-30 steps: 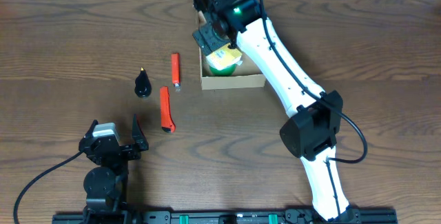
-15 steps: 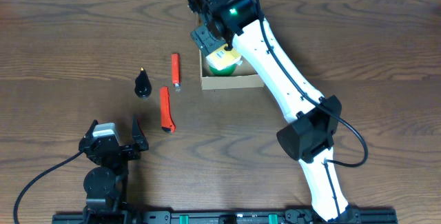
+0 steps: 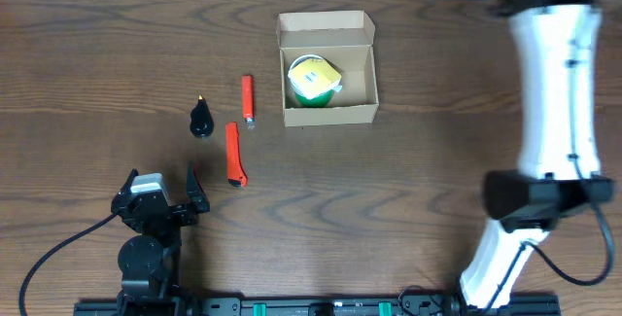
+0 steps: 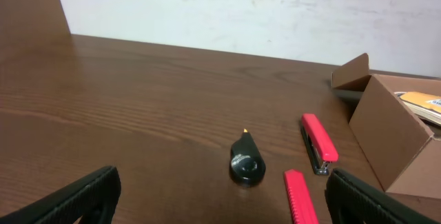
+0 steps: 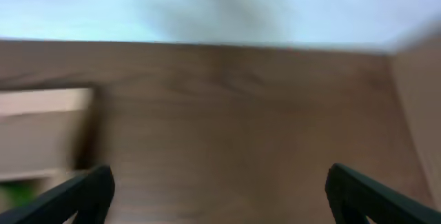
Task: Pack container
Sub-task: 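Retract right arm away from the box to the right, then reach left gripper over the red stapler beside the box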
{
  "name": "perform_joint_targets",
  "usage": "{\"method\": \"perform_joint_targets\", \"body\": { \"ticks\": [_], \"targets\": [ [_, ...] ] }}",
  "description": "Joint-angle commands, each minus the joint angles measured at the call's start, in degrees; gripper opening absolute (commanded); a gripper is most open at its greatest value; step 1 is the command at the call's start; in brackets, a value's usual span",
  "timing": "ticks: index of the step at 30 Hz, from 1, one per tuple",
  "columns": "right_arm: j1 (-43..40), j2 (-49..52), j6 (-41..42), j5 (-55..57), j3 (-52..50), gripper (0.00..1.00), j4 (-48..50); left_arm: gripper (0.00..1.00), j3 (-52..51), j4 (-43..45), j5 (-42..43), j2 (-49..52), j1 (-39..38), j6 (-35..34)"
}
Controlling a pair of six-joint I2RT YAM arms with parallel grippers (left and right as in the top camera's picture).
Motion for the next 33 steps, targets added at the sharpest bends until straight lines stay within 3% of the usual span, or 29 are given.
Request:
{"method": "perform_joint_targets", "body": {
  "ticks": [1,5,12,16,20,23,28,33],
  "targets": [
    [-5.5,1.1,4.7,-7.6,0.0,0.99,-2.2,0.95,-1.0,-2.1,-0.6,-0.4,-0.1,0.0],
    [-10.4,3.1,5.2,-11.3,0.0,0.99,-4.3,0.95,-1.0,-2.1,-0.5,-0.4,-0.1,0.0],
    [-11.4,5.3,5.4,-12.3,-0.1,0.99,-6.4,0.95,-1.0,-1.7,-0.4,-0.4,-0.1,0.0],
    [-11.3,5.3,5.4,-12.3,-0.4,0.99,-6.4,0.96,0.0,-1.0,7.4,-0.4,-0.1,-0.9],
    [-11.3,5.3,5.4,-12.3,-0.4,0.99,-6.4,0.95,3.7,-2.9,10.1,-0.3,-0.1,-8.7],
    [-11.3,5.3,5.4,-12.3,-0.4,0.99,-6.4,0.95,7.9,-6.9,8.2,0.5,-0.1,-9.3],
    [-11.3,5.3,5.4,-12.3,-0.4,0.99,-6.4,0.95,17.8,-12.0,8.0,8.9,-0.1,-9.7],
    [-11.3,5.3,5.4,-12.3,-0.4,0.99,-6.4,0.95,34.1,-22.9,8.2,28.1,-0.1,-8.9]
  ]
}}
